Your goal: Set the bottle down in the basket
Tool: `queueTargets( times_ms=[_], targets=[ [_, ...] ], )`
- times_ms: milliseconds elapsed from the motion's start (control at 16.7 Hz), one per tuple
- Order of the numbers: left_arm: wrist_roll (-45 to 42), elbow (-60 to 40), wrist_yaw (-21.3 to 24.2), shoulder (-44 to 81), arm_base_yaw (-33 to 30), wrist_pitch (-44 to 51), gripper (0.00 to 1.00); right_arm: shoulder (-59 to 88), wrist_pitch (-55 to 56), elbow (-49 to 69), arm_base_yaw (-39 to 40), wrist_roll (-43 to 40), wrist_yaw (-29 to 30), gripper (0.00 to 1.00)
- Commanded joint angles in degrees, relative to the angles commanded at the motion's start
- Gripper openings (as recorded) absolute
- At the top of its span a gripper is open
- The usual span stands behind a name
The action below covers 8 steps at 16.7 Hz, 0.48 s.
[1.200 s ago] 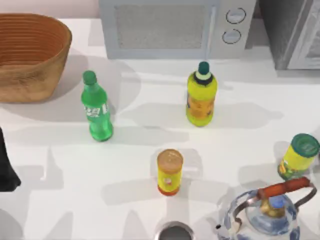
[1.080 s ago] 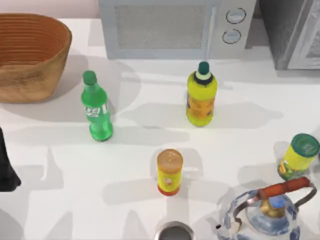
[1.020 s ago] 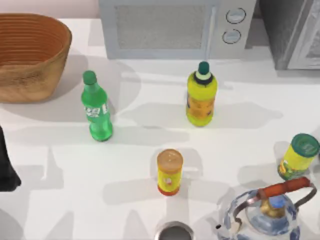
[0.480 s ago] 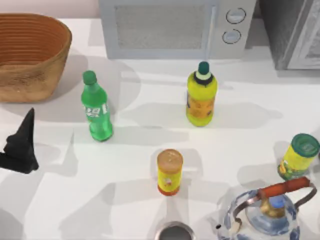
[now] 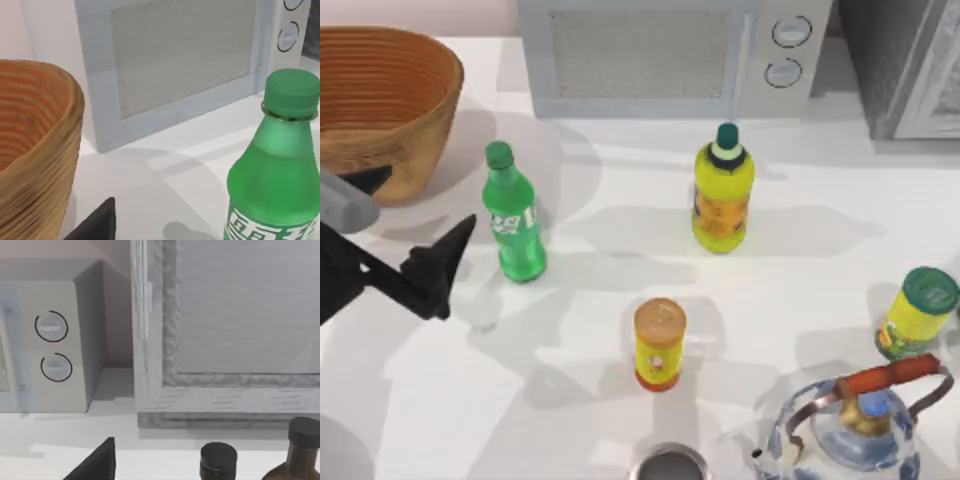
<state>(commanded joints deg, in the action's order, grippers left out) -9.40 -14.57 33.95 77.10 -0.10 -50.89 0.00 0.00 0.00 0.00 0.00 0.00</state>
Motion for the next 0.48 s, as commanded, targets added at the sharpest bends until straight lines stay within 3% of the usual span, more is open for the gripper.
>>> queueTargets(
  times_ms=[240,480],
  targets=[
    [-2.2,-2.9,7.2,17.6,0.1,-11.2,1.0,0.0,0.0,0.0,0.0,0.0,0.0,1.0],
    [-3.5,-4.5,11.6,27.5,0.4,-17.6,1.0,0.0,0.0,0.0,0.0,0.0,0.0,1.0]
  ],
)
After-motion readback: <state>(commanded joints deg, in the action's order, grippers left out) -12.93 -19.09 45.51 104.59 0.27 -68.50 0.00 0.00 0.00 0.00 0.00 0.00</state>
